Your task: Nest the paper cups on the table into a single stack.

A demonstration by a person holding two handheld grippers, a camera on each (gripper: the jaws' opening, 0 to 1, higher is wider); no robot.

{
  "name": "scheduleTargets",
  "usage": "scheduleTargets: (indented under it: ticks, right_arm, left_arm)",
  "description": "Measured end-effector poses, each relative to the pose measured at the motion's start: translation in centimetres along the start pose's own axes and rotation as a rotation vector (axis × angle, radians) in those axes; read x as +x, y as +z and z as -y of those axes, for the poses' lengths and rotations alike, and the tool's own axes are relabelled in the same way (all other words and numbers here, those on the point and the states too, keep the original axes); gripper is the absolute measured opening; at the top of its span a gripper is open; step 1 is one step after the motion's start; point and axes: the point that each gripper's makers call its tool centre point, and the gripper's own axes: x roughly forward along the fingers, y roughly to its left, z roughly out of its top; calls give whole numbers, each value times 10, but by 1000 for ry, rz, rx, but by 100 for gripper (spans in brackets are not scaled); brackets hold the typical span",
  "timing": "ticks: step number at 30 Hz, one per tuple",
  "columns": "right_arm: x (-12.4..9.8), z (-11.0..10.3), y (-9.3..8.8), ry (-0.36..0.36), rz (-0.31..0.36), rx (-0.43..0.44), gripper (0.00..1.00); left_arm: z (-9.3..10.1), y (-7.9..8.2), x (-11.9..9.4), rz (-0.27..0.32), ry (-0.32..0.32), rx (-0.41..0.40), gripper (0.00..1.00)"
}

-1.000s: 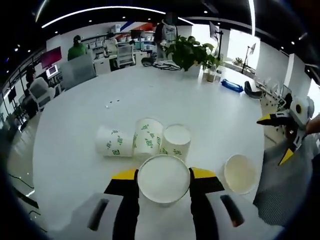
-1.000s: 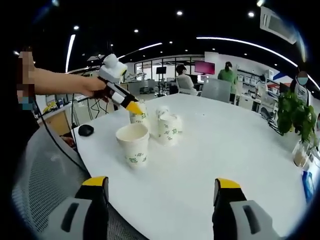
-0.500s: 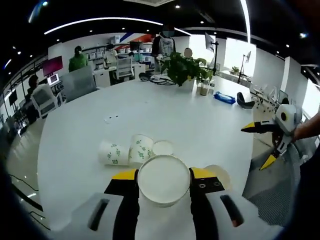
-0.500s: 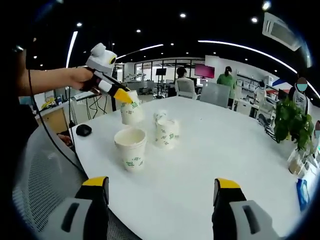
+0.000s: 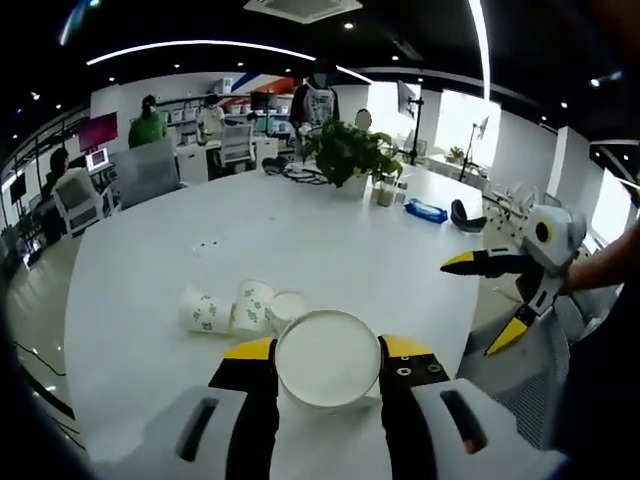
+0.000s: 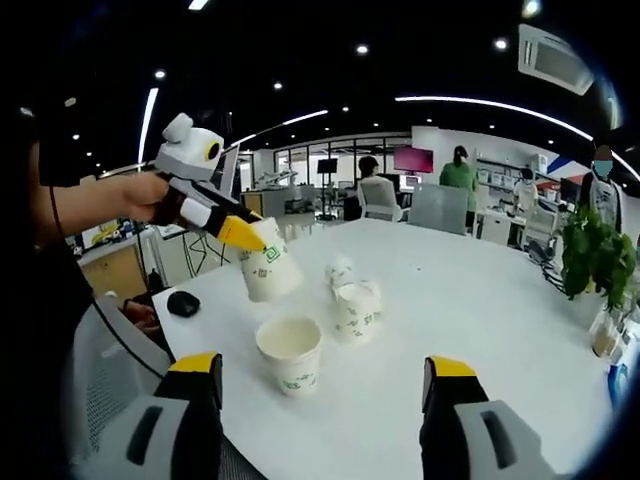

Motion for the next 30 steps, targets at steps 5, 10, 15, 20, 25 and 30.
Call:
scheduleTargets:
  ticks: [5, 10, 15, 20, 25, 30]
  right_arm:
    - [7, -12, 7, 21, 26, 36, 79]
    - [11, -19, 10, 31, 27, 30, 74]
    - [13, -23, 13, 37, 32, 38, 69]
    - [12, -24, 17, 62, 44, 92, 61]
    - [9, -31, 23, 144, 71, 245, 56]
    - [6, -28, 26, 191, 95, 355, 55]
  left_arm:
    - [15, 10, -3, 34, -35, -25, 37]
    - [32, 17, -4, 54, -81, -37, 37]
    - [40, 18, 0, 54, -112, -39, 37]
    - [50, 19, 2, 69, -149, -40, 37]
    - [64, 18, 2, 70, -219, -8, 37]
    - [67, 10, 3, 51, -256, 33, 37]
